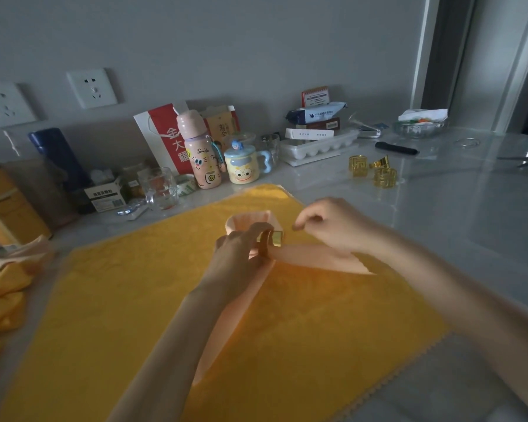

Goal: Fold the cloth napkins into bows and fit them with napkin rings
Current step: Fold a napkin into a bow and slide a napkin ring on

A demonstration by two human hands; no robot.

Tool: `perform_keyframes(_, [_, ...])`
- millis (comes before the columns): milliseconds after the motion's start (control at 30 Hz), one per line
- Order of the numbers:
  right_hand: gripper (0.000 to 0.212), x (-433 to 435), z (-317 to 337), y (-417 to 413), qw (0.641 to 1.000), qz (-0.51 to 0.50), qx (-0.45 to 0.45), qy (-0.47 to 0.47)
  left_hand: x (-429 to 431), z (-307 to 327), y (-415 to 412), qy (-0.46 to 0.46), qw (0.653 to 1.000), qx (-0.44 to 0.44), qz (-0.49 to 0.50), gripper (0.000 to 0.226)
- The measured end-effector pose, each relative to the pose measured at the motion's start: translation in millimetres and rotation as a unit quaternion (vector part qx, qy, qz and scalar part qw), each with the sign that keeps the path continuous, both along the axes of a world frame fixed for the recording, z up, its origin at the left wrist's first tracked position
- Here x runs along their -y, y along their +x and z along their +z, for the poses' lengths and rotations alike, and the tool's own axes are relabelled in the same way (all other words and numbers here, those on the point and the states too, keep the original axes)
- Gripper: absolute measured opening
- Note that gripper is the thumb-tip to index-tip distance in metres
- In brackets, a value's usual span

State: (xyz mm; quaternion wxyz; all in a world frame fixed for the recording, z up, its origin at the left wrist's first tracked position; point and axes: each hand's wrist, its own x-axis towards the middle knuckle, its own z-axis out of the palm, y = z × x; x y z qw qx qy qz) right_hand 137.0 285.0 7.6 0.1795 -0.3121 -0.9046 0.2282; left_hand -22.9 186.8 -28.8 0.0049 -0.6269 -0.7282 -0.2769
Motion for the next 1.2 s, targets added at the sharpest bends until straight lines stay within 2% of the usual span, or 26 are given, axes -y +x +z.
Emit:
perform_keyframes(100, [0.025, -3.8, -20.7, -17.9, 0.995, 0.055, 0.041, -0.074, 1.1, -2.5, -3.4, 0.001, 1.0, 0.01, -0.007, 0.046])
perform_keyframes(167, [0.022, -4.4, -35.2, -24.5, 0.992, 0.08, 0.007, -0.098, 0.1, -5.4, -7.0, 0.005, 1.0, 0.005, -0.022, 0.049])
perform_keyframes(233, [0.022, -5.6, -46.2, -29.1, 0.996, 0.058, -0.012, -0.065, -1.4, -5.8, -6.4, -0.003, 1.0, 0.008, -0.027, 0.054])
perform_keyframes(333, [0.033, -6.1, -56.4, -33.1, 0.998, 0.016, 0.042, 0.042, -2.8, 6.6, -3.3, -0.05, 0.997, 0.061, -0.02, 0.07])
perform_keyframes(400, [0.036, -3.8, -58.8, -35.9, 0.997, 0.001, 0.059, 0.059, -7.0, 25.2, -7.8, -0.071, 0.989, 0.127, -0.014, 0.067])
perform_keyframes(467, [0.036, -2.8, -59.8, -38.3, 0.997, -0.024, 0.031, 0.073, -19.3, 41.4, -13.7, -0.074, 0.979, 0.19, 0.001, 0.054])
perform_keyframes(500, [0.035, -2.8, -59.8, -39.1, 0.996, -0.037, 0.017, 0.08, -29.7, 43.6, -17.4, -0.076, 0.98, 0.185, 0.017, 0.049])
perform_keyframes(567, [0.033, -2.8, -60.5, -39.2, 0.995, -0.049, -0.004, 0.083, -53.5, 39.0, -21.8, -0.107, 0.987, 0.109, 0.055, 0.048])
perform_keyframes(633, [0.03, -2.9, -61.6, -39.1, 0.996, -0.04, -0.013, 0.074, -74.1, 28.8, -23.8, -0.175, 0.98, 0.054, 0.079, 0.053])
perform_keyframes(700, [0.03, -5.4, -62.4, -37.3, 0.997, -0.032, -0.027, 0.061, -91.8, 20.1, -25.9, -0.232, 0.968, 0.041, 0.087, 0.058])
perform_keyframes(733, [0.031, -6.7, -62.2, -36.7, 0.997, -0.034, -0.036, 0.052, -97.5, 19.2, -27.5, -0.233, 0.967, 0.048, 0.091, 0.057])
perform_keyframes(767, [0.031, -7.4, -62.6, -36.4, 0.997, -0.041, -0.044, 0.044, -102.0, 18.5, -29.7, -0.221, 0.969, 0.058, 0.091, 0.048])
perform_keyframes(833, [0.032, -9.9, -64.6, -35.6, 0.996, -0.062, -0.054, 0.039, -104.8, 18.9, -29.5, -0.208, 0.973, 0.051, 0.082, 0.016])
perform_keyframes(1000, [0.032, -20.1, -73.5, -40.1, 0.992, -0.104, -0.072, 0.025, -92.7, 17.9, -29.8, -0.172, 0.981, 0.027, 0.091, 0.016])
perform_keyframes(1100, [0.034, -20.3, -73.6, -40.2, 0.987, -0.125, -0.097, 0.021, -72.5, 19.0, -27.7, -0.147, 0.986, 0.007, 0.082, 0.024])
perform_keyframes(1200, [0.026, -16.8, -66.6, -36.9, 0.989, -0.088, -0.121, -0.004, -46.3, 26.9, -19.4, -0.097, 0.994, 0.018, 0.036, 0.022])
